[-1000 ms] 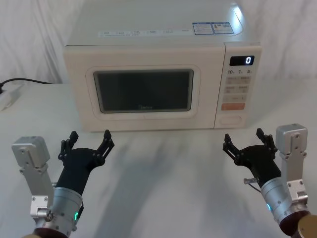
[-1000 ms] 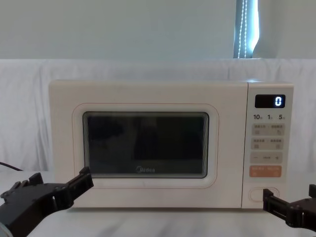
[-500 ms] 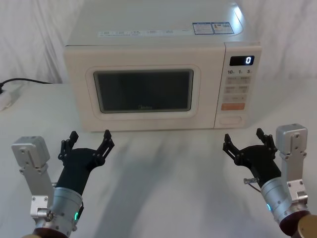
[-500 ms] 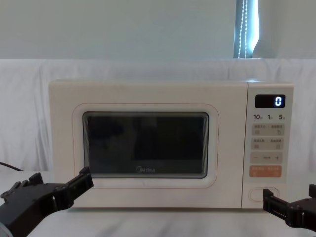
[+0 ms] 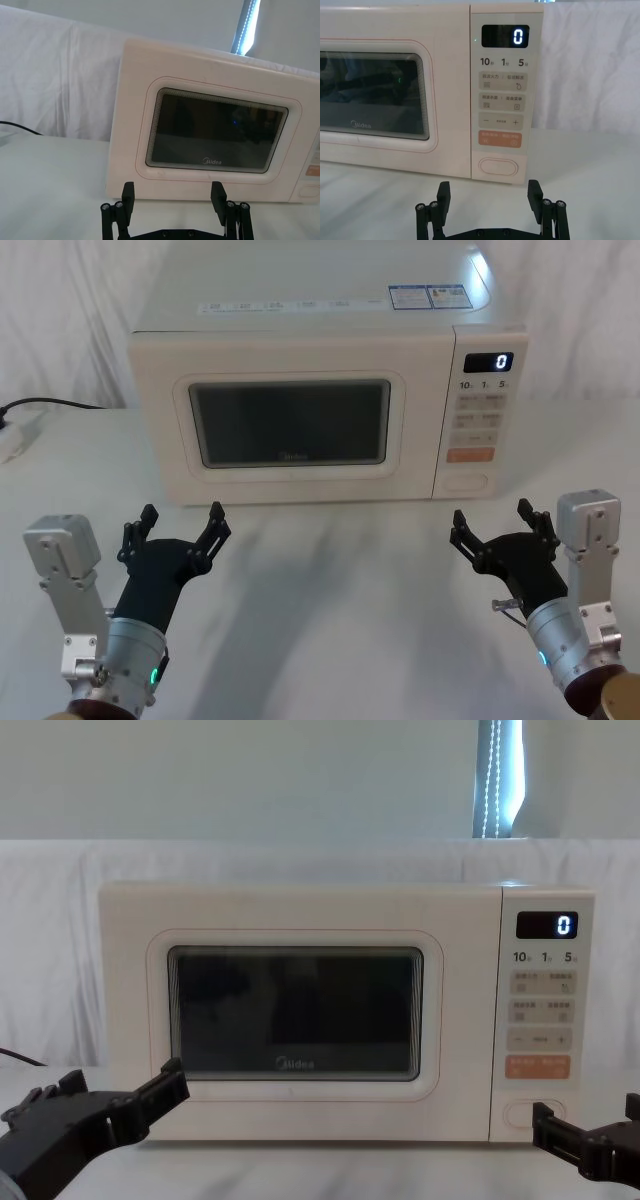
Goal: Press the button to open the microwave door with one hand; close the microwave door with the other hand.
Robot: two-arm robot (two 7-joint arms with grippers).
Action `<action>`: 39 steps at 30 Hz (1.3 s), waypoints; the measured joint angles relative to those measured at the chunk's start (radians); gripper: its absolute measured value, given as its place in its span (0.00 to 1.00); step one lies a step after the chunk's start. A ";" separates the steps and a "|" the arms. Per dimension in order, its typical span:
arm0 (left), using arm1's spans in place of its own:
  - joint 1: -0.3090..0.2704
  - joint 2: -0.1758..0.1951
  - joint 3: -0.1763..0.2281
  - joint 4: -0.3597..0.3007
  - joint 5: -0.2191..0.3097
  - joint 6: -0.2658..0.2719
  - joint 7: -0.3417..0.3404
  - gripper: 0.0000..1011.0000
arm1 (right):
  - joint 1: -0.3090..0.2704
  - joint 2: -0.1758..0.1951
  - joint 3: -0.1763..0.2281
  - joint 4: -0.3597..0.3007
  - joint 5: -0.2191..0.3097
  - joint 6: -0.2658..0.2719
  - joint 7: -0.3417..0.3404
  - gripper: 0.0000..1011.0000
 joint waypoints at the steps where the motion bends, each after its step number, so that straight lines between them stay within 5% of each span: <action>1: 0.000 0.000 0.000 0.000 0.000 0.000 0.000 0.99 | 0.000 0.000 0.000 0.000 0.000 0.000 0.000 0.99; 39: 0.000 0.000 0.000 0.000 0.000 0.000 0.000 0.99 | 0.000 0.000 0.000 0.000 0.000 0.000 0.000 0.99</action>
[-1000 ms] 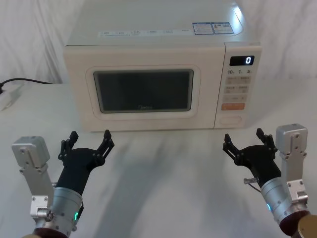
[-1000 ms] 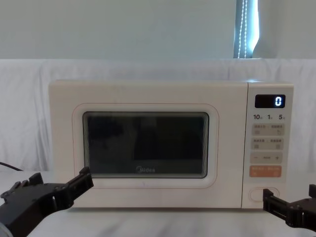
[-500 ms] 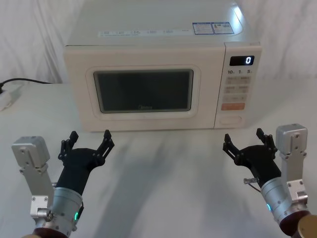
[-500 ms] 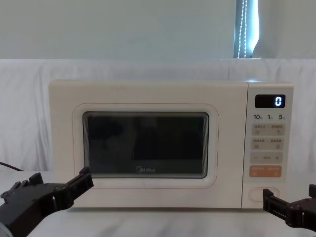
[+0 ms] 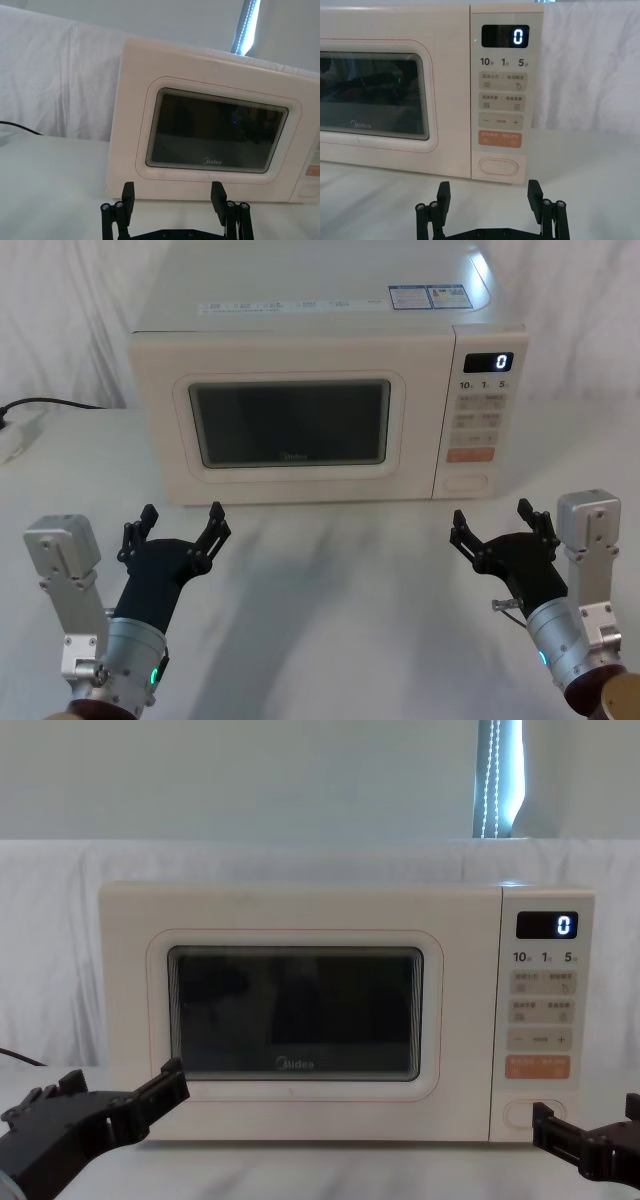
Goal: Press the button to open the microwave door with one hand; close the microwave door with the other hand.
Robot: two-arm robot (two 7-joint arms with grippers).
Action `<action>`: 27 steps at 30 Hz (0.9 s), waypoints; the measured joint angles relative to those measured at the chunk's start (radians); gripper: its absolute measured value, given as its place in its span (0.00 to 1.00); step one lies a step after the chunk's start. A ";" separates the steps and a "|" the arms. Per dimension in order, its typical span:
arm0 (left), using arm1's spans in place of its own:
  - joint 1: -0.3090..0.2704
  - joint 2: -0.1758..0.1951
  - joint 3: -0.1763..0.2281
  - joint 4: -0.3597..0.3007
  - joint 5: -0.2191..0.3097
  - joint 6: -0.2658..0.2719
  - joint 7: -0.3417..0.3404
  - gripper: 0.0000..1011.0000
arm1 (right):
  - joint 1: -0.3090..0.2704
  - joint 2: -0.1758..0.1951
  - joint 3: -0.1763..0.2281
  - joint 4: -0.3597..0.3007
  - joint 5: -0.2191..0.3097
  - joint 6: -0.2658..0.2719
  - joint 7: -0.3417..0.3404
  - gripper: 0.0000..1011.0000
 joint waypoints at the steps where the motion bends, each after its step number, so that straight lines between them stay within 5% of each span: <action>1: 0.000 0.000 0.000 0.000 0.000 0.000 0.000 0.99 | 0.000 0.000 0.000 0.000 0.000 0.000 0.000 0.99; 27: 0.000 0.000 0.000 0.000 0.000 0.000 0.000 0.99 | 0.000 0.000 0.000 0.000 0.000 0.000 0.000 0.99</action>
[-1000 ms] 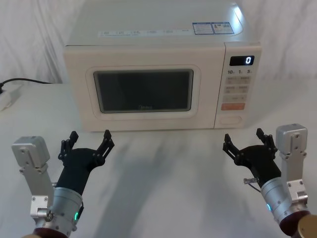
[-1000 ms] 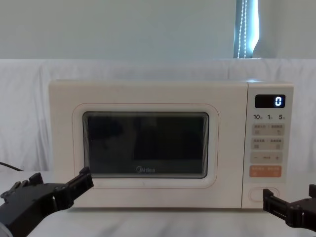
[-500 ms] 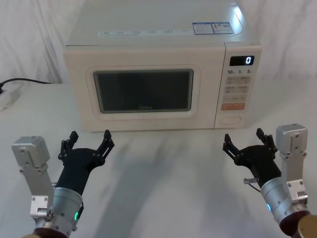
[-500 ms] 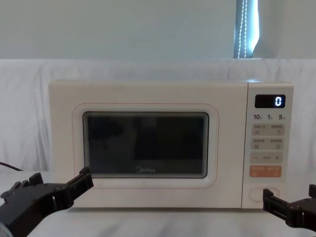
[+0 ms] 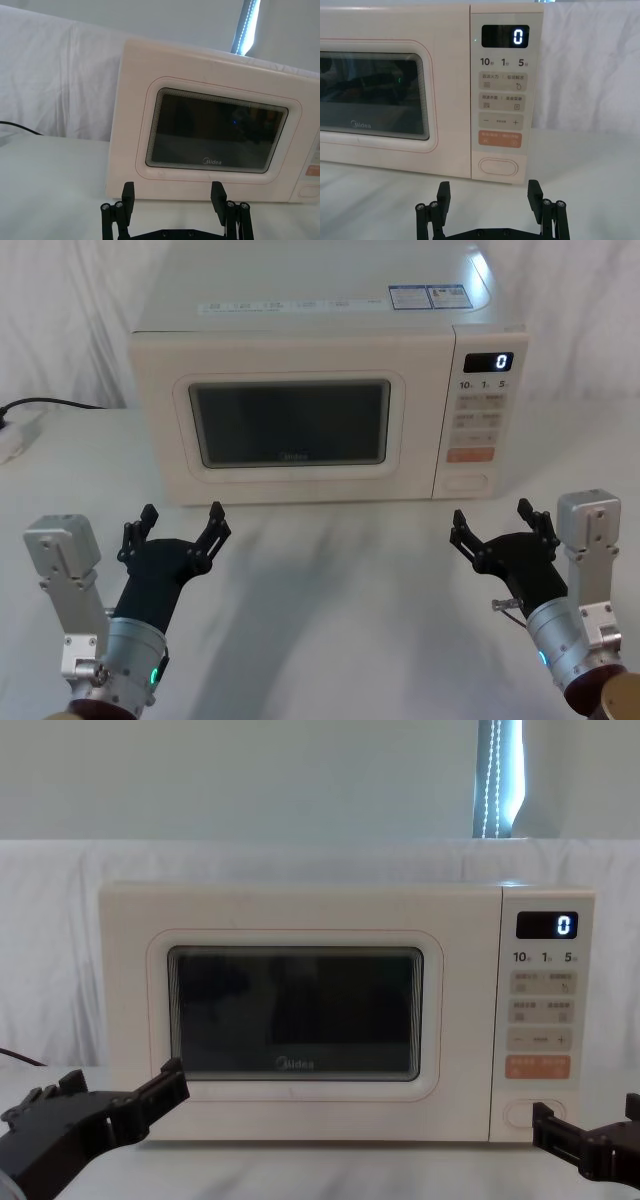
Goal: Press the button to open the microwave door with one hand; close the microwave door with the other hand.
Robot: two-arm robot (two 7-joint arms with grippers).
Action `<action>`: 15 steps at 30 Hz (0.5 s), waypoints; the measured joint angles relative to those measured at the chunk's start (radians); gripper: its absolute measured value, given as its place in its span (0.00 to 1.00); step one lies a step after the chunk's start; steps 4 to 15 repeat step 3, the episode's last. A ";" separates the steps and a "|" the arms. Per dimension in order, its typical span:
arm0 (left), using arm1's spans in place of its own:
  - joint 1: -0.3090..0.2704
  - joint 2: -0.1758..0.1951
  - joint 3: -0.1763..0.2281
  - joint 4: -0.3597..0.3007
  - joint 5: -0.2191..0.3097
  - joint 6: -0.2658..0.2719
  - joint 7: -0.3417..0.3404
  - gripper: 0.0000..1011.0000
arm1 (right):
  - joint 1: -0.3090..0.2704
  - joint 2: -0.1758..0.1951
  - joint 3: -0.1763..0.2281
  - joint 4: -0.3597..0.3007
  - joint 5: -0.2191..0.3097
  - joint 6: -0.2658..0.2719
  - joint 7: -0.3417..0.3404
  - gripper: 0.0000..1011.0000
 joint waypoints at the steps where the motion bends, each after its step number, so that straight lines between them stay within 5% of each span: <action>1: 0.000 0.000 0.000 0.000 0.000 0.000 0.000 0.99 | 0.000 0.000 0.000 0.000 0.000 0.000 0.000 0.99; 15: 0.000 0.000 0.000 0.000 0.000 0.000 0.000 0.99 | 0.000 0.000 0.000 0.000 0.000 0.000 0.000 0.99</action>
